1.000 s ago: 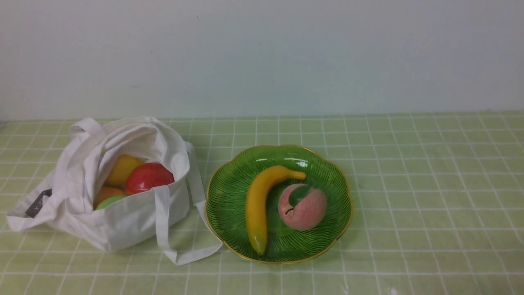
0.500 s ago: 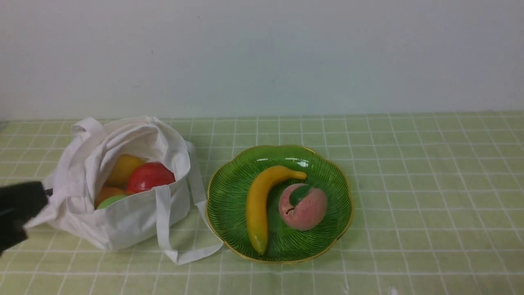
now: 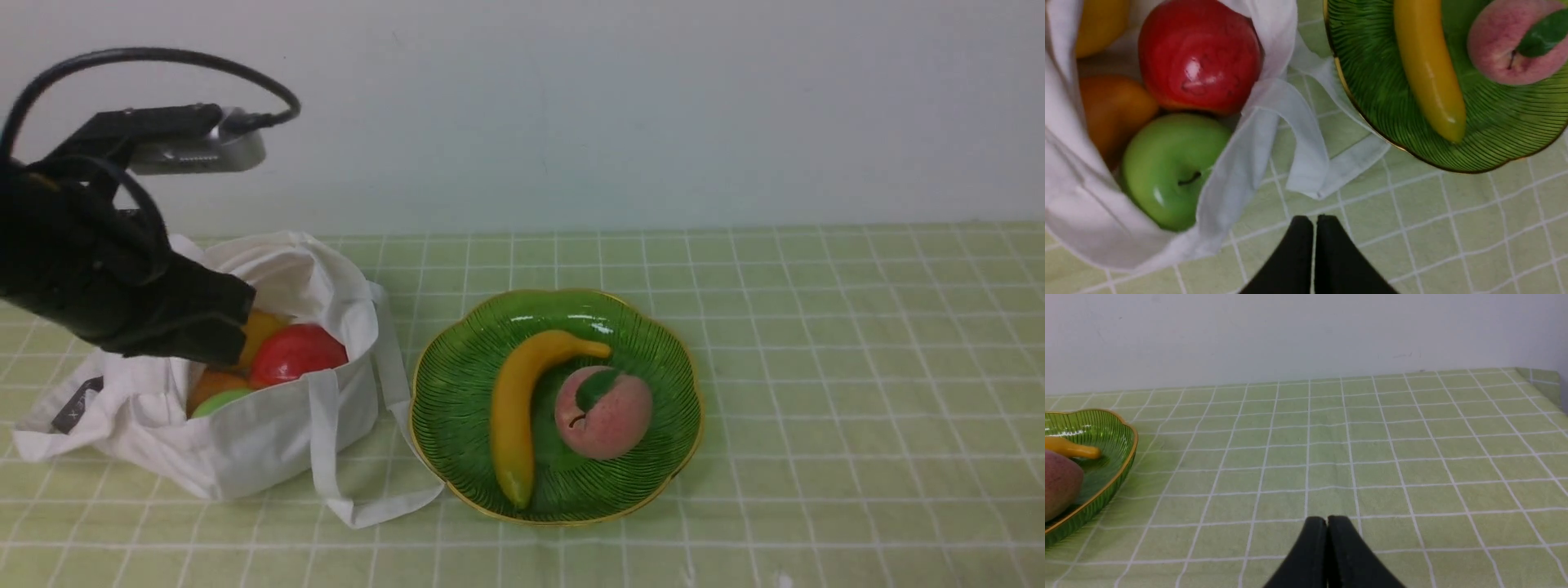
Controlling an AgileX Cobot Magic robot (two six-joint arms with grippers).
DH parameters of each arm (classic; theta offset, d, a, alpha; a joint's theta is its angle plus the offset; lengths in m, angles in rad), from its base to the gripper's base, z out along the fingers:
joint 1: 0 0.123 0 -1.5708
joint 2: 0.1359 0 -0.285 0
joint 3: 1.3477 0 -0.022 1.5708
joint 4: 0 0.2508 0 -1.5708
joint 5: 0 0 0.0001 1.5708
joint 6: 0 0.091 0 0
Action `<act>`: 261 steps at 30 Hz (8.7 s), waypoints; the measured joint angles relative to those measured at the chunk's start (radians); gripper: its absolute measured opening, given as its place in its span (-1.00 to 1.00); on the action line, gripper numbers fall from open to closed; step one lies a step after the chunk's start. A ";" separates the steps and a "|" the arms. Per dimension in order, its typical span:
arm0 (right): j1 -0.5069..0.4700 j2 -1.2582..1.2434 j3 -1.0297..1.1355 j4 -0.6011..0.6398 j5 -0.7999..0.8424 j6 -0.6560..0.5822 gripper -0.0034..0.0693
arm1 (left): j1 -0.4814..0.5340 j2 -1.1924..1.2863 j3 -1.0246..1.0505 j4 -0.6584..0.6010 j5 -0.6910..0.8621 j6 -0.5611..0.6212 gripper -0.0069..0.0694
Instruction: Take the fruit out of the bag on the green coffee tablecloth and place them on the plate.
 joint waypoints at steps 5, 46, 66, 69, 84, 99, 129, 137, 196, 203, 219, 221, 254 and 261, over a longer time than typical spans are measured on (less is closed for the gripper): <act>0.000 0.000 0.000 0.000 0.000 0.000 -0.93 | -0.023 0.160 -0.083 0.039 0.000 0.030 -0.82; 0.000 0.000 0.000 0.000 0.000 0.000 -0.93 | -0.058 0.478 -0.186 0.171 -0.136 -0.047 0.74; 0.000 0.000 0.000 0.000 0.000 0.000 -0.93 | -0.154 0.112 -0.180 0.024 -0.029 0.026 0.74; 0.000 0.000 0.000 0.000 0.000 0.000 -0.93 | -0.236 0.121 -0.180 -0.022 -0.028 0.043 0.74; 0.000 0.000 0.000 0.000 0.000 0.000 -0.93 | -0.364 0.406 -0.180 -0.018 -0.388 -0.022 0.74; 0.000 0.000 0.000 0.000 0.000 0.000 -0.93 | -0.364 0.468 -0.253 0.122 -0.306 -0.218 0.84; 0.000 0.000 0.000 0.000 0.000 0.000 -0.93 | -0.364 0.526 -0.379 0.094 -0.096 -0.263 0.84; 0.000 0.000 0.000 0.000 0.000 0.000 -0.93 | -0.364 0.526 -0.382 0.092 -0.093 -0.184 0.91; 0.000 0.000 0.000 0.000 0.000 0.000 -0.93 | -0.318 -0.826 0.103 0.130 -0.120 -0.160 -0.48; 0.000 0.000 0.000 0.000 0.000 0.000 -0.93 | -0.309 -0.998 0.283 0.221 -0.245 -0.173 -0.48; 0.000 0.000 0.000 0.000 0.000 0.000 -0.93 | -0.054 -1.441 1.185 0.266 -0.634 -0.177 -0.48; 0.000 0.000 0.000 0.000 0.000 0.000 -0.93 | -0.042 -1.445 1.206 0.264 -0.634 -0.181 -0.48; 0.000 0.000 0.000 0.000 0.000 0.000 -0.93 | -0.076 -1.446 1.215 0.241 -0.679 -0.210 -0.48; 0.000 0.000 0.000 0.000 0.000 0.000 -0.93 | -0.076 -1.446 1.215 0.241 -0.679 -0.210 -0.48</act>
